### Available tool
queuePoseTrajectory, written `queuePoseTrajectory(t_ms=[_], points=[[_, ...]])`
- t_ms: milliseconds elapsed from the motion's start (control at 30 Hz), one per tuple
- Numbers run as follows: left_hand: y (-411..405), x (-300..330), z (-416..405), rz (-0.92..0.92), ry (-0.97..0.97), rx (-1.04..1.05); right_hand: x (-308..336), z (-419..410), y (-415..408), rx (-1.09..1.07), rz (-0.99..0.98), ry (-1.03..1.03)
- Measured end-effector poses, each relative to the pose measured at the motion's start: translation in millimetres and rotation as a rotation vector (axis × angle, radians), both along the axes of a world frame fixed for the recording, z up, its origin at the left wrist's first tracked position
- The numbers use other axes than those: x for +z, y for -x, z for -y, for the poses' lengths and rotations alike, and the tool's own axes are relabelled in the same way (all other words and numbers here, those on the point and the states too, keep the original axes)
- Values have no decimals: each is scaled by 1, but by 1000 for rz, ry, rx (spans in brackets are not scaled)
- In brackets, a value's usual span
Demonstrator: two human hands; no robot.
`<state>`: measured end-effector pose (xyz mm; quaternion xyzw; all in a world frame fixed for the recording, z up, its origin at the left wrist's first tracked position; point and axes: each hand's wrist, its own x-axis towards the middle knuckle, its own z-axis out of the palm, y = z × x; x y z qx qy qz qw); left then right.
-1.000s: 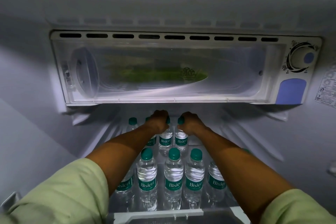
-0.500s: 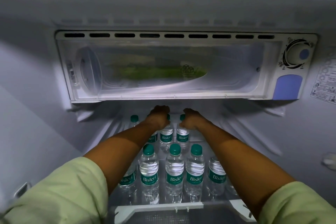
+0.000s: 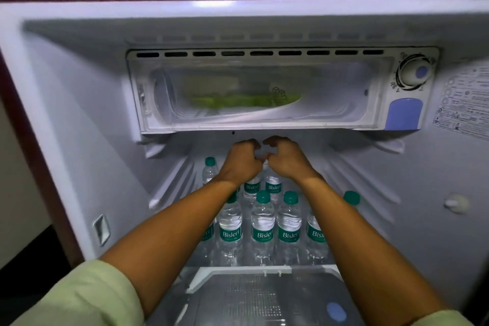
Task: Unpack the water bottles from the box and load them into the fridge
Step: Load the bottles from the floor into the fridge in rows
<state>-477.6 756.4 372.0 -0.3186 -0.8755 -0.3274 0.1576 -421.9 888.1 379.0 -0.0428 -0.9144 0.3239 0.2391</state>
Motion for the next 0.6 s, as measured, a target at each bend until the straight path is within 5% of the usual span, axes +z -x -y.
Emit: queuePoseTrajectory(t_ms=[133, 333, 600], points=[[-27, 1, 13, 85, -234, 19, -1, 20, -24, 20, -188, 154], [-76, 3, 55, 72, -316, 27, -13, 53, -69, 61, -435, 362], [-150, -17, 122, 3, -426, 74, -38, 90, -122, 222, -444, 478]])
